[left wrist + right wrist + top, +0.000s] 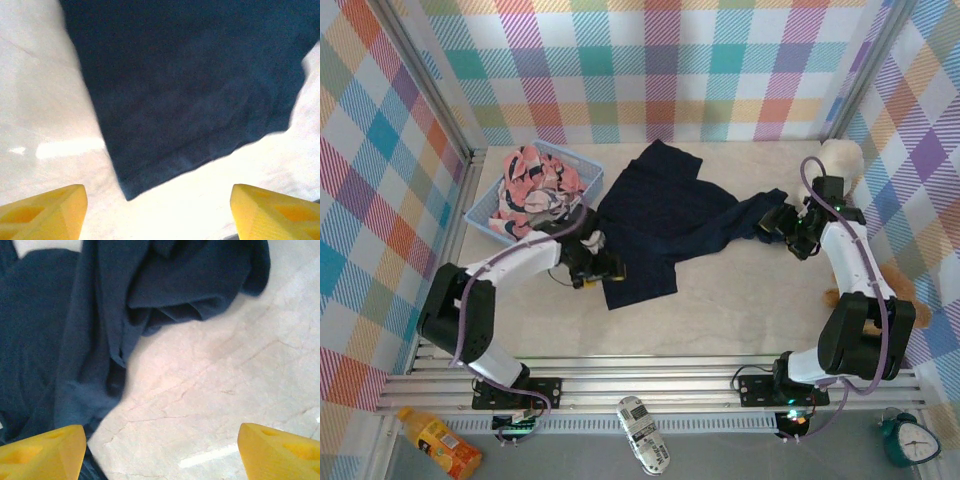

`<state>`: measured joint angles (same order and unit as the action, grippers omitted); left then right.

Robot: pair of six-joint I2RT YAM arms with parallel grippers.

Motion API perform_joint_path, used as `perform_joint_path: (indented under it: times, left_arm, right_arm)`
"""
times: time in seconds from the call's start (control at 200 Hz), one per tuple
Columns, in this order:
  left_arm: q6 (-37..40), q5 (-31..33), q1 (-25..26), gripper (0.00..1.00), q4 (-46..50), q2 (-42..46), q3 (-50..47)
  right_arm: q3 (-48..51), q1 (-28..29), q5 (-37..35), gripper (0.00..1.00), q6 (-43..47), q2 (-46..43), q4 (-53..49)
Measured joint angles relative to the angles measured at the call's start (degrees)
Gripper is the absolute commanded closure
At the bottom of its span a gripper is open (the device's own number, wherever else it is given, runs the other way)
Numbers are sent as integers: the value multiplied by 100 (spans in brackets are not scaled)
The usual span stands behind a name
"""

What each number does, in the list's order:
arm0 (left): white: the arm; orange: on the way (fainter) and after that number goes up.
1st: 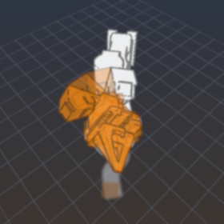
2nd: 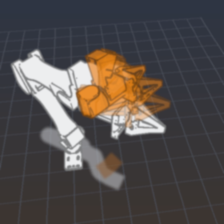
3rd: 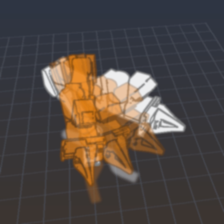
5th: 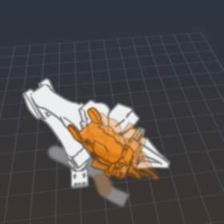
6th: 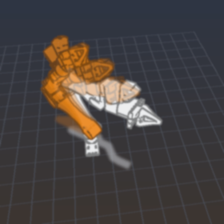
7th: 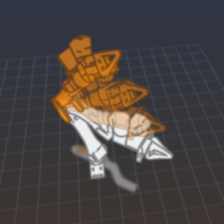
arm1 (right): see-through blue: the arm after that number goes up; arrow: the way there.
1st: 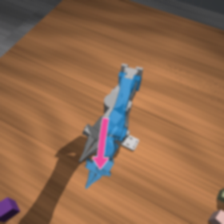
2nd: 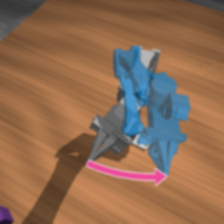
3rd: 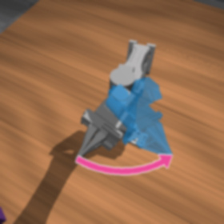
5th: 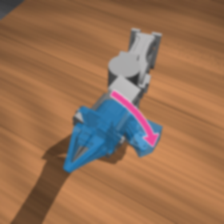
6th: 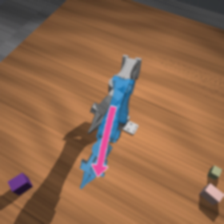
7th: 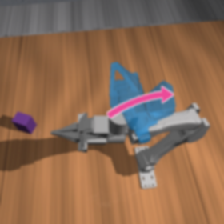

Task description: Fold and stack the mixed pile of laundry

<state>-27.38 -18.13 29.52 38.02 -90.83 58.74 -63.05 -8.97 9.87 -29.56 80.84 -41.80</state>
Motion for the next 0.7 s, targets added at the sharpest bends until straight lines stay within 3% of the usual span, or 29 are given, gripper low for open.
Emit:
perform_joint_path:
  times: [0.2, 0.385, 0.445, 0.53, 0.7]
  left_arm:
    - [-236, 398, 804, 45, -345, -155, -457]
    - [-562, 940, 962, 60, -369, -457, -522]
    - [-643, 1047, 973, 71, -227, -533, -391]
    - [-758, 1244, 977, 100, 146, -750, -149]
    - [-970, 1471, 977, 100, 197, -927, 234]
  right_arm:
    - [48, 0, 0, 19, -170, 11, 31]
    - [-33, -15, -52, 14, -160, 170, 15]
    - [-142, -57, -90, 14, -122, 271, -31]
    - [-326, -170, -96, 14, -81, 363, -90]
    - [-476, -415, -111, 13, 94, 382, -122]
